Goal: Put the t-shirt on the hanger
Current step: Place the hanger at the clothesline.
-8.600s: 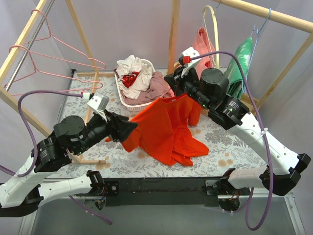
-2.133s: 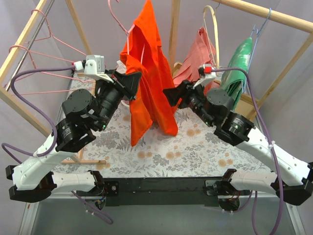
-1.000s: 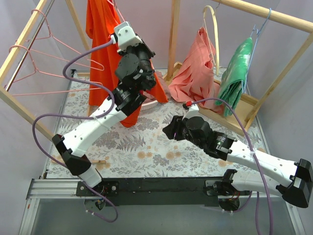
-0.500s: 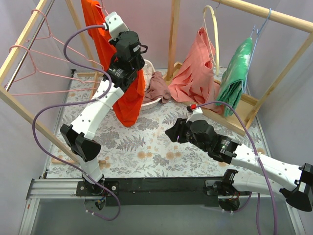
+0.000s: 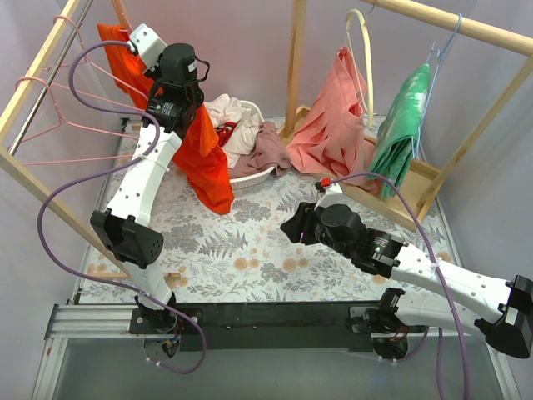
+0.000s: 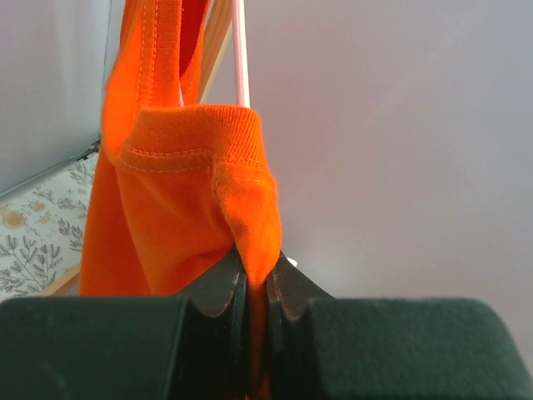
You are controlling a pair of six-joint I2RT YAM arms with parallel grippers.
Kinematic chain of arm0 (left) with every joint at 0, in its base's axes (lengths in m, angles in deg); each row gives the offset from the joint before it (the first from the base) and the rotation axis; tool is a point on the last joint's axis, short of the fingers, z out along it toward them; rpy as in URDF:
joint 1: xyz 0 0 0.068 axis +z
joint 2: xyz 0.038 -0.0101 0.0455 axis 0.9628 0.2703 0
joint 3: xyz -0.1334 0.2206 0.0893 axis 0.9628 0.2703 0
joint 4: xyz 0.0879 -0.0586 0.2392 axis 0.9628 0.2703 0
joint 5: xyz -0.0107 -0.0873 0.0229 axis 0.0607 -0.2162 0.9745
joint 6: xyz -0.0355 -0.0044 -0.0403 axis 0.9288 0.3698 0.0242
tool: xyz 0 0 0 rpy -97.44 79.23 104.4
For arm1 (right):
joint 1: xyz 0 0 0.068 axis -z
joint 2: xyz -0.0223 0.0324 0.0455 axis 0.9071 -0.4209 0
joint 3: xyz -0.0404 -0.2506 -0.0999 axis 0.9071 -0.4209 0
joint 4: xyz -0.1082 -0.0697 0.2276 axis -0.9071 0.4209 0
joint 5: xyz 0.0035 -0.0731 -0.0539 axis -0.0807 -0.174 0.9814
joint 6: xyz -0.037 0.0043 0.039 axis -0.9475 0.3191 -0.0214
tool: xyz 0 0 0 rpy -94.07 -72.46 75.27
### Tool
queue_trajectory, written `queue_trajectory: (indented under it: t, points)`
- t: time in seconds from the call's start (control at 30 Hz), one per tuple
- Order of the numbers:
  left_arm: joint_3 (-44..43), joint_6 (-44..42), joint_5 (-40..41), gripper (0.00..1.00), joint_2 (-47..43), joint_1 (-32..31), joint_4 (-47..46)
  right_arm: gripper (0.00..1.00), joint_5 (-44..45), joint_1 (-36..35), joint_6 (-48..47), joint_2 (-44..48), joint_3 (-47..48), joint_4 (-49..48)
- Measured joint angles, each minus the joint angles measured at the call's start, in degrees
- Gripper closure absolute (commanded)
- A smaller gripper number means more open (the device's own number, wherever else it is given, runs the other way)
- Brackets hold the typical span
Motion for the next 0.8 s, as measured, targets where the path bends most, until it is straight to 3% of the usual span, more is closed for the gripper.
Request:
queue_trajectory:
  t: [0.8]
  points:
    - [-5.8, -3.3, -1.1, 1.00, 2.3, 5.2, -0.3, 0.45, 0.0, 0.0, -1.7, -1.9, 0.0, 0.6]
